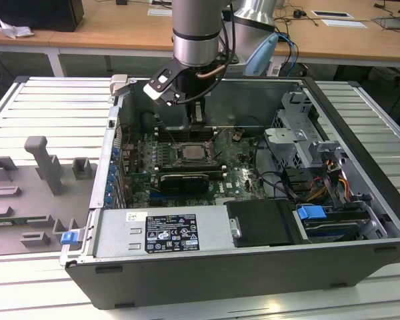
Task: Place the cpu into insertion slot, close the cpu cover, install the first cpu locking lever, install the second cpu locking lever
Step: 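Close the cpu cover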
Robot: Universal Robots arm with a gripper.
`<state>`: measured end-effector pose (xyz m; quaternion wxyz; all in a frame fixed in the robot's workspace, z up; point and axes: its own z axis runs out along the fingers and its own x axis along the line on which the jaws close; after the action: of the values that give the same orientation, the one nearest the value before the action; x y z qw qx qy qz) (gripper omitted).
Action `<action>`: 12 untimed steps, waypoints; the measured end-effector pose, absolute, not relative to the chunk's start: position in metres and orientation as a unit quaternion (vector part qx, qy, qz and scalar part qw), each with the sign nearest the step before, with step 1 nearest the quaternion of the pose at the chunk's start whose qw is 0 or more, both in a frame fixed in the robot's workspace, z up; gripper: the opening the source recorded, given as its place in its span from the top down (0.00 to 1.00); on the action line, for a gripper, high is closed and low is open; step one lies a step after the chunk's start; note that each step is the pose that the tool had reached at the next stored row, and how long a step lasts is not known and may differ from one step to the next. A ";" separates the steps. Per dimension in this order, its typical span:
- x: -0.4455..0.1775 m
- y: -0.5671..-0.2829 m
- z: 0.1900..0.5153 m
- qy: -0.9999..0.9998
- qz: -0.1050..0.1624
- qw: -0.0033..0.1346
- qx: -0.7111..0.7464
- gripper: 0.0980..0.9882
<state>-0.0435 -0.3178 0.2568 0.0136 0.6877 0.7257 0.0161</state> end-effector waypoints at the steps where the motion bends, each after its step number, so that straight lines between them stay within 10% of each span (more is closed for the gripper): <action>1: -0.043 -0.318 0.257 0.726 0.016 0.013 0.688 0.99; 12: -0.040 -0.318 0.262 0.725 0.016 0.013 0.688 0.99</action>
<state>-0.0396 -0.3184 0.2617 0.0134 0.6880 0.7254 0.0163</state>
